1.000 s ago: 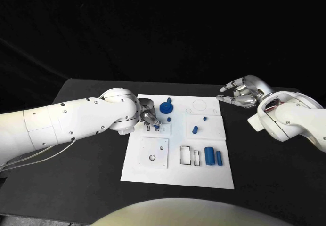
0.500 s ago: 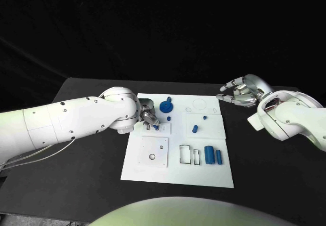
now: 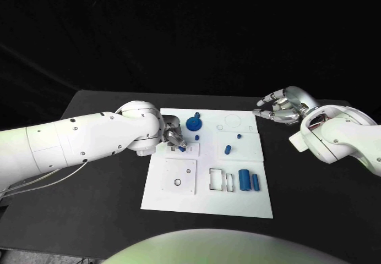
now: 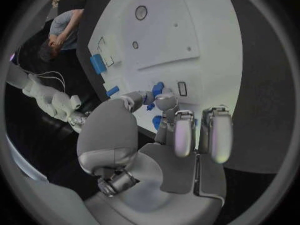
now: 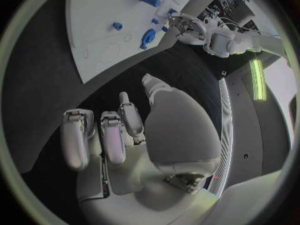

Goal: Assemble the parts on the task board

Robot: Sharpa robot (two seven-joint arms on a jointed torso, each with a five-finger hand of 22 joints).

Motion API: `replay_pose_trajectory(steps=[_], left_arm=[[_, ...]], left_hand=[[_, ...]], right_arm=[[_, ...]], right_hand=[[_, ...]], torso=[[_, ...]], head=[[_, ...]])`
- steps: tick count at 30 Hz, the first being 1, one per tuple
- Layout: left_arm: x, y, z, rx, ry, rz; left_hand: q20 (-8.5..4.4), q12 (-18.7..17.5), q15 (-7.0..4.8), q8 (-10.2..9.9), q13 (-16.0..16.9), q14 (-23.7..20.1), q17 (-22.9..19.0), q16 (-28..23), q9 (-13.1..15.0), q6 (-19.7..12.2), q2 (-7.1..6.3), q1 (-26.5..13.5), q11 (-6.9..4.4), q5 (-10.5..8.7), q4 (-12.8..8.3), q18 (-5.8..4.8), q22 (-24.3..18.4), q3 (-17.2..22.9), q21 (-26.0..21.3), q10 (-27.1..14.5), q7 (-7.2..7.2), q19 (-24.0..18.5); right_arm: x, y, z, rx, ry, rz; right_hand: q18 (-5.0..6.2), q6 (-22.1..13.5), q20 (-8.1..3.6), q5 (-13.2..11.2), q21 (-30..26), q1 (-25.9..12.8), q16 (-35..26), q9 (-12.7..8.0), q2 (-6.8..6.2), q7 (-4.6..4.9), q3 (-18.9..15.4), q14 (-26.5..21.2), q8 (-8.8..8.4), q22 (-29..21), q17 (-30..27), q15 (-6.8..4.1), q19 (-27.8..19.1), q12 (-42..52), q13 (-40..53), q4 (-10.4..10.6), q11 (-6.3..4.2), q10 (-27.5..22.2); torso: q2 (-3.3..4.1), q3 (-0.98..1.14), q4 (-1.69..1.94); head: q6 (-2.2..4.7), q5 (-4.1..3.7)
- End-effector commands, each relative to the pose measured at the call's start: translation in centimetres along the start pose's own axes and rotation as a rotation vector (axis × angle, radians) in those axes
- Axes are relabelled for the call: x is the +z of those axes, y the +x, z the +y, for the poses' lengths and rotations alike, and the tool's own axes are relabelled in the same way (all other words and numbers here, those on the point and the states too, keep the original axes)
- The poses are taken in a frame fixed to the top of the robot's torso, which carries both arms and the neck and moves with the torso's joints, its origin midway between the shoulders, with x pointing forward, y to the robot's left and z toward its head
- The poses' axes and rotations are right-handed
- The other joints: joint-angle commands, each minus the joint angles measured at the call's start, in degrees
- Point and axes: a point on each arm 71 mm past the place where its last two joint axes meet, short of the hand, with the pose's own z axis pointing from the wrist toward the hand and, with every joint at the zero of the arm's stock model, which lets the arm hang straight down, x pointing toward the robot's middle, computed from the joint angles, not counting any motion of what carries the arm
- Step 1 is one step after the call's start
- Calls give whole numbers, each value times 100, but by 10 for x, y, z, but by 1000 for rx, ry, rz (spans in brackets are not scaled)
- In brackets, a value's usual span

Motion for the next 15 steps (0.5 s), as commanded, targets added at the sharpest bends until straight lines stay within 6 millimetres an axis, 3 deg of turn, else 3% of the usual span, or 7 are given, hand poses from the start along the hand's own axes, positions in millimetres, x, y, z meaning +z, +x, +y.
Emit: replay_pose_trajectory(steps=[1,15], left_arm=[[1,3,-1,15,0,15],[0,3,-1,-1,8,-13]], left_hand=[[-43,-25,-42,34,-12,597,1420,27,12,77,51,-4,9,-23,-840,-54,1172,792,18,37,-72,275],[-46,-14,-45,56,-11,600,1435,39,24,89,56,1,5,-36,-854,-55,1175,806,20,54,-76,277]], right_arm=[[0,1,1,-8,-8,6],[0,1,0,-7,-9,3]], right_hand=[[42,42,18,19,-31,-48,-5,5,-12,-16,42,578,30,1145,1435,8,189,-27,-5,-7,-19,-28],[42,46,17,23,-29,-57,-5,7,-10,-18,47,578,35,1146,1434,7,191,-25,-3,-6,-21,-25]], torso=[[0,0,-2],[-2,-5,-2]], head=[[0,5],[-15,6]])
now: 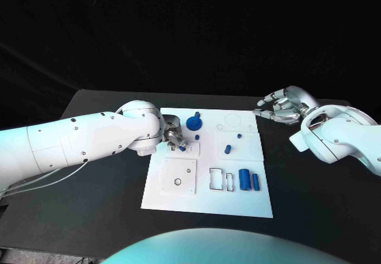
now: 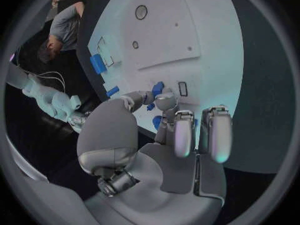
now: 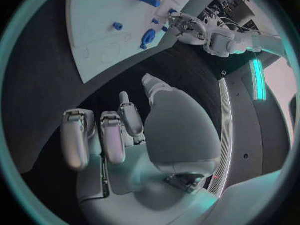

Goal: Assemble the parts on the task board

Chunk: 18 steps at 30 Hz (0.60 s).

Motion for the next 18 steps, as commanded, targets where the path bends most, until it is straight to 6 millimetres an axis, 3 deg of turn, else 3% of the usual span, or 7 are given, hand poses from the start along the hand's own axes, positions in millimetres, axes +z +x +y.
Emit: replay_pose_trajectory(steps=[1,18], left_arm=[[-1,2,0,-4,10,-14],[-12,-3,5,-93,47,-88]], left_hand=[[-26,-5,-25,43,0,580,1438,42,10,73,60,5,-17,-25,-860,-55,1176,816,20,44,-76,298],[-29,-17,-27,81,-26,584,1459,59,25,104,61,21,-32,-25,-899,-67,1212,868,53,74,-88,330]], right_arm=[[0,1,1,-7,-9,3],[-1,0,0,-6,-9,-2]], right_hand=[[41,27,17,23,-29,-57,-5,7,-10,0,31,578,35,1147,1435,6,191,-25,-3,10,-21,-26],[42,35,15,27,-33,-71,-5,11,-6,-2,38,578,43,1145,1436,5,189,-16,5,12,-23,-16]], torso=[[-1,0,3],[5,0,9]], head=[[-3,1],[-31,0]])
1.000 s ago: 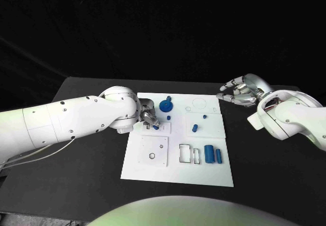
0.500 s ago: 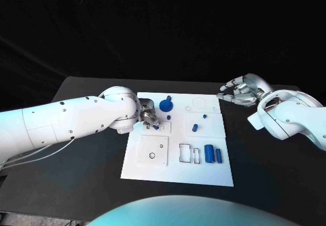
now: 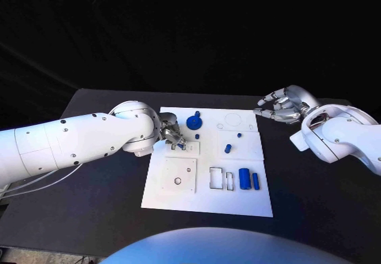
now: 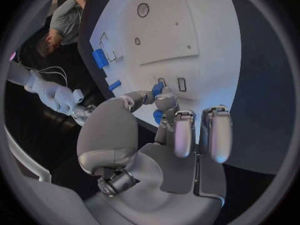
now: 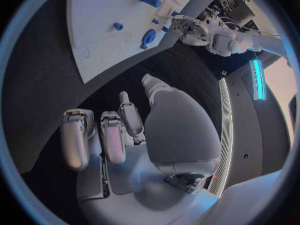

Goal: Assemble the parts on the task board

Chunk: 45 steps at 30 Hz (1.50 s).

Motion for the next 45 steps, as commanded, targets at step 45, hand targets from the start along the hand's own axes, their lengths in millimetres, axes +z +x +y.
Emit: replay_pose_trajectory(steps=[45], left_arm=[[1,23,11,0,89,-133]], left_hand=[[-59,8,-65,105,-25,583,1452,21,20,167,-15,-4,-9,-55,-931,-101,1317,998,134,114,-115,425]], right_arm=[[-1,1,-4,-5,-1,2]], right_hand=[[43,39,12,35,-36,-97,-6,8,1,-4,34,577,29,1145,1434,2,189,-16,3,-3,-26,-15]], torso=[[6,0,-4]], head=[[-35,-9]])
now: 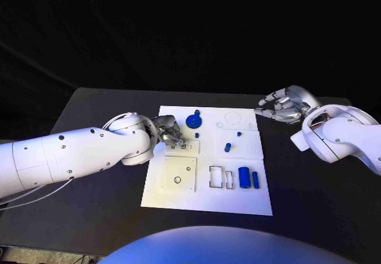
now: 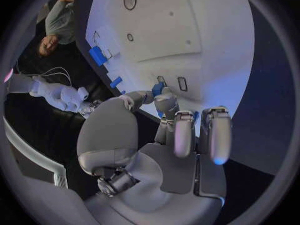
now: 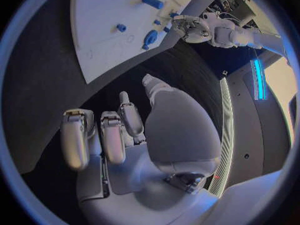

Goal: Assemble the parts on the task board

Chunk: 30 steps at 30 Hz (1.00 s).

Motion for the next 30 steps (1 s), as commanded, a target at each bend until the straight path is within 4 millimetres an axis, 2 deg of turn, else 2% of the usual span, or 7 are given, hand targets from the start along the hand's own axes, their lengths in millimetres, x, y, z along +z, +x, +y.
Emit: replay_pose_trajectory(steps=[1,8,12,18,23,30], left_arm=[[2,3,-1,31,0,22],[4,4,-1,40,-7,35],[5,6,0,46,-12,49],[4,8,0,59,-18,77],[4,10,0,70,-20,101],[4,11,0,75,-21,111]], left_hand=[[-42,-37,-26,24,-19,584,1449,22,7,152,-17,-1,-9,-4,-949,-102,1315,989,24,31,-123,405],[-43,-42,-28,26,-24,584,1449,22,8,154,-20,-2,-8,-5,-950,-102,1314,992,23,31,-123,404],[-45,-52,-30,28,-33,583,1446,20,9,155,-26,-5,-7,-8,-950,-100,1310,996,18,31,-122,400],[-47,-51,-32,31,-34,585,1453,25,10,157,-30,-7,-6,-14,-949,-100,1311,1000,19,34,-122,400],[-48,-97,-32,33,-73,586,1458,30,12,159,-39,-9,-5,-25,-950,-96,1297,1005,5,27,-122,387],[-49,-119,-31,35,-92,586,1460,31,12,161,-41,-6,-7,-32,-952,-96,1298,1011,5,25,-123,388]], right_arm=[[0,1,1,-5,-11,3],[0,1,1,-5,-11,4],[0,1,1,-5,-10,5],[0,2,0,-5,-7,6],[0,2,-1,-5,-2,4],[0,2,-1,-5,1,2]], right_hand=[[43,39,12,35,-36,-36,-6,5,2,-4,34,577,29,1143,1436,2,188,-16,3,-3,-26,-15],[43,39,12,35,-36,-36,-6,5,2,-4,34,577,29,1143,1436,2,188,-16,3,-3,-26,-15],[43,41,9,40,-35,-56,-4,8,9,-7,47,578,36,1144,1439,-1,191,-16,1,-4,-28,-13],[42,41,9,41,-33,-59,-5,9,11,-7,50,578,37,1146,1437,-1,193,-15,2,-4,-28,-12],[42,41,9,41,-33,-59,-5,9,11,-7,50,578,37,1146,1437,-1,193,-15,2,-4,-28,-12],[43,40,8,44,-39,-66,-7,9,14,-7,54,577,38,1143,1433,-2,189,-15,0,-4,-29,-13]], torso=[[2,-1,-2],[6,-2,-8],[0,2,4],[-3,0,4],[-2,-5,-2],[-4,-1,0]], head=[[1,4],[1,1],[1,-2],[1,27],[1,15],[1,19]])
